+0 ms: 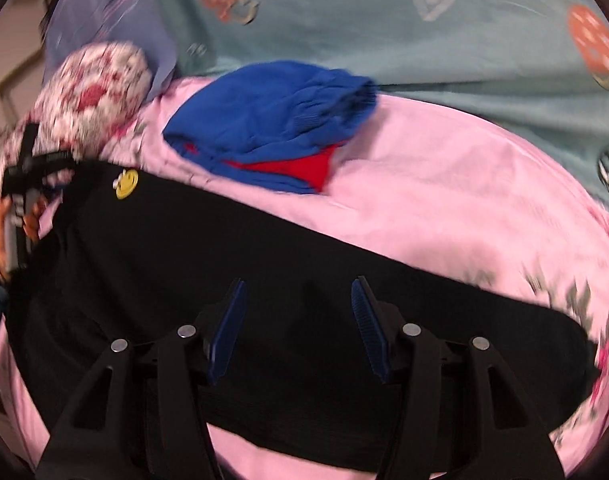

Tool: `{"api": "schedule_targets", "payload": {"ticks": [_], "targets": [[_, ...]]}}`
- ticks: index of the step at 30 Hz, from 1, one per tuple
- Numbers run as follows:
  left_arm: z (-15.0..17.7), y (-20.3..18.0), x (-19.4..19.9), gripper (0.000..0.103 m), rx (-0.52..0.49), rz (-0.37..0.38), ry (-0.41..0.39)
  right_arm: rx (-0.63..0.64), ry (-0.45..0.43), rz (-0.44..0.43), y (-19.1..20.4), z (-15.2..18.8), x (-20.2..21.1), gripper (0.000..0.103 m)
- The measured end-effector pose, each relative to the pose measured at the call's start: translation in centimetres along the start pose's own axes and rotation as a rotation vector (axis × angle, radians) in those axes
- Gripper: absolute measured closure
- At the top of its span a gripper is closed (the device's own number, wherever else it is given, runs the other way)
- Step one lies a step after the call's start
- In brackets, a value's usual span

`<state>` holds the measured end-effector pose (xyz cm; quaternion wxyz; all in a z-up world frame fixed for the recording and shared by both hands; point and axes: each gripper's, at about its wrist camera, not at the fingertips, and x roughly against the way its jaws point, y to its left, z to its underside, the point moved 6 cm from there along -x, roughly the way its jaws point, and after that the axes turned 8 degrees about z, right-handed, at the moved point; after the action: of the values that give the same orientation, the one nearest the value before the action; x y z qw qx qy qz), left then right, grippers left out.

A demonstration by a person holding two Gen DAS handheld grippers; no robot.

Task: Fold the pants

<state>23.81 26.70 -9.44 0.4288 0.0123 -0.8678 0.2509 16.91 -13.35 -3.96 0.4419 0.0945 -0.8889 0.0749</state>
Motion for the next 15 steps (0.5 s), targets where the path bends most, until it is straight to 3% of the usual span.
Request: {"api": "schedule_targets", "payload": {"ticks": [7,12,15], "targets": [[-0.1,0.7,0.4,0.079,0.016,0.026,-0.007,0.263,0.015,0.028,4.1,-2.7,-4.3,0.048],[0.0,0.7,0.2,0.077,0.028,0.027,-0.007,0.312,0.052,0.01,4.9,-3.9,-7.1,0.05],[0.0,1.2,-0.6,0.077,0.062,0.042,0.003,0.335,0.115,0.013,5.1,-3.6,-8.7,0.064]]}}
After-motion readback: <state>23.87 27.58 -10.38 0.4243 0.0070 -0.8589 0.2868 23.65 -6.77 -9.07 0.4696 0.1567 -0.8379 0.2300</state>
